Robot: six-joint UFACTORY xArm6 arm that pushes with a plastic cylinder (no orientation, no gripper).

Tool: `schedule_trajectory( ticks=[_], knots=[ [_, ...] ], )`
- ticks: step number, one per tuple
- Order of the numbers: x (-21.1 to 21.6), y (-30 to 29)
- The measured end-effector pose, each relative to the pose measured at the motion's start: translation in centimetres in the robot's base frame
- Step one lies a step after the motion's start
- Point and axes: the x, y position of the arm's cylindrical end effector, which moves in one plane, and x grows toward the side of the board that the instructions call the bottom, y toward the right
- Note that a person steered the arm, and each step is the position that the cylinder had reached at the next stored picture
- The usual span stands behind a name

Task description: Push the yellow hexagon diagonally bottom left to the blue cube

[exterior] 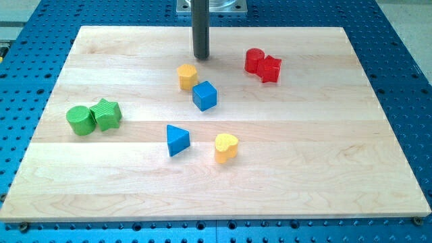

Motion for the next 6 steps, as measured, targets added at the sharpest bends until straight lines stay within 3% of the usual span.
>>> schedule_trajectory(
  ticks=[2,5,6],
  knots=[
    [10.4,-5.8],
    [13.6,-8.9],
    [19.4,-9.8]
  ],
)
